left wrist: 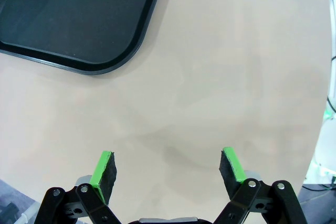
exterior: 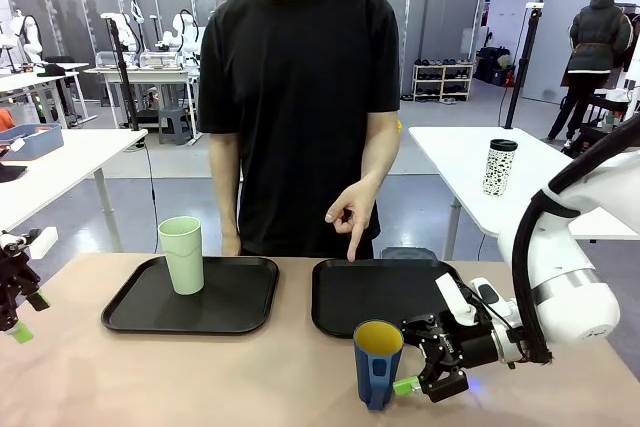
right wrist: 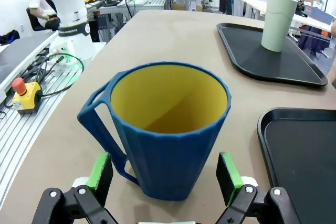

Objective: Sort and store the cups by type.
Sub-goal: Pick up the Handle plastic cup and place it into the empty Flat Tray.

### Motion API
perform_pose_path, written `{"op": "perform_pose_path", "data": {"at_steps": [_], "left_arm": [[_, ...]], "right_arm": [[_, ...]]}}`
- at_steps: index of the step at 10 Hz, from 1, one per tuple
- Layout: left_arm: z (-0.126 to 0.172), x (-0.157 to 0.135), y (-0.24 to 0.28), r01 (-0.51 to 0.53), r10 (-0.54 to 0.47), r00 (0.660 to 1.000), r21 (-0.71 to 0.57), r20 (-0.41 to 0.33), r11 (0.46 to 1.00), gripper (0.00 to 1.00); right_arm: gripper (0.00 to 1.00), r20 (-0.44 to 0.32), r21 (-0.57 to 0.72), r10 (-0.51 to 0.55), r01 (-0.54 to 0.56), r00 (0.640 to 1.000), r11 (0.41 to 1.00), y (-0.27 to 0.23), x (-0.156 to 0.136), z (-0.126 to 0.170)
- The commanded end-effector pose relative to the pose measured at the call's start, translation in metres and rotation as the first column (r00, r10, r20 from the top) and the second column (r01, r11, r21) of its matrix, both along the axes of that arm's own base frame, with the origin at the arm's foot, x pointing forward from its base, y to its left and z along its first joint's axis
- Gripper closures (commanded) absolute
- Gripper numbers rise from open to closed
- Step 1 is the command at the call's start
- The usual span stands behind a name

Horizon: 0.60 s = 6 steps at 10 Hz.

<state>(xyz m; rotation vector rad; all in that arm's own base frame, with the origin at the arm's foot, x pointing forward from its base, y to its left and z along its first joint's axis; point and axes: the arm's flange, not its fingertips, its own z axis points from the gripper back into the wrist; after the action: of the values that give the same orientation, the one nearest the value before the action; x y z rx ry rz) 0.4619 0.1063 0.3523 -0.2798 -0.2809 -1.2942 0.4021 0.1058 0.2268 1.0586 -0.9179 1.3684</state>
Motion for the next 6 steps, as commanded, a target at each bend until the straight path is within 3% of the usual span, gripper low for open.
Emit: {"op": "perform_pose_path", "data": {"at_steps": [1, 6], "left_arm": [[0.001, 0.001, 0.001, 0.009, -0.009, 1.000, -0.009, 0.019, 1.000, 0.00], [0.001, 0.001, 0.001, 0.009, -0.009, 1.000, -0.009, 0.019, 1.000, 0.00]], "right_arm": [[0.00, 0.022, 0.027, 0.006, -0.007, 1.000, 1.000, 0.008, 0.006, -0.005], [0.00, 0.007, 0.086, 0.031, -0.031, 0.999, 0.996, 0.020, 0.009, -0.017]]}}
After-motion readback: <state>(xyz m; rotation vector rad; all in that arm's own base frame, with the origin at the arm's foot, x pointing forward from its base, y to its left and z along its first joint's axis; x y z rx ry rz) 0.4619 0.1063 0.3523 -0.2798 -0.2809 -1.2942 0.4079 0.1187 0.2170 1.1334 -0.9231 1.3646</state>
